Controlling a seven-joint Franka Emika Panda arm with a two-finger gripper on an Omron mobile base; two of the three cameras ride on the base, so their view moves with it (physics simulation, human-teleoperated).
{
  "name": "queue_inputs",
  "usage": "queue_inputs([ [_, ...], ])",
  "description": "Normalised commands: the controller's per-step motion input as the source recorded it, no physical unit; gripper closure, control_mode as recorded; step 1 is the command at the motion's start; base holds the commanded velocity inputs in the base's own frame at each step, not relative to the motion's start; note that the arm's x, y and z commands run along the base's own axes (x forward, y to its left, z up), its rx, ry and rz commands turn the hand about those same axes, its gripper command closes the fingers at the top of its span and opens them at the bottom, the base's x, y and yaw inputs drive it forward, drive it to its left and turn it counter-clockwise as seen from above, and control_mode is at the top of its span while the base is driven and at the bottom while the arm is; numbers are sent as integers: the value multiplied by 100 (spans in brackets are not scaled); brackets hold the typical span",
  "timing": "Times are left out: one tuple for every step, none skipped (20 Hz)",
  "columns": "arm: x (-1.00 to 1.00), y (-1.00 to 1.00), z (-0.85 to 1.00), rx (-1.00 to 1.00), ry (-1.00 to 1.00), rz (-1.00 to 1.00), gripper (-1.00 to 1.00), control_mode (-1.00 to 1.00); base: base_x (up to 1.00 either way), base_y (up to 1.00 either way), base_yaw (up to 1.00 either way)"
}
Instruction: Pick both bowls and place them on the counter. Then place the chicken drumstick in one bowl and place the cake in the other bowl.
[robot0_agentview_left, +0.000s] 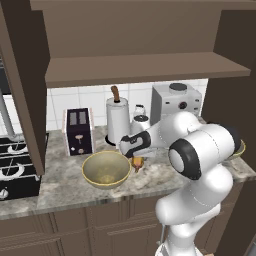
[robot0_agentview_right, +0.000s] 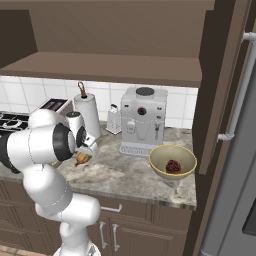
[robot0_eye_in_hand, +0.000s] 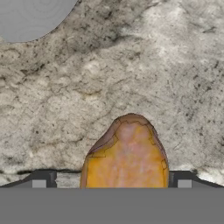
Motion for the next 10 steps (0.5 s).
queue_inputs([
  [-7,0,-4,6,0,0,-100,-100,0,0,0],
  [-4,0,-2,6,0,0,-100,-100,0,0,0],
  [-6,0,-4,5,0,0,-100,-100,0,0,0],
  [-9,0,-6,5,0,0,-100,-100,0,0,0],
  [-12,-4,-13,5,0,0,-100,-100,0,0,0],
  [-15,-13,-14,6,0,0,-100,-100,0,0,0],
  [-9,-12,-13,6,0,0,-100,-100,0,0,0],
  [-4,-8,-13,5,0,0,-100,-100,0,0,0],
  [-1,-9,-9,4,0,0,-100,-100,0,0,0],
  [-1,-10,-10,4,0,0,-100,-100,0,0,0],
])
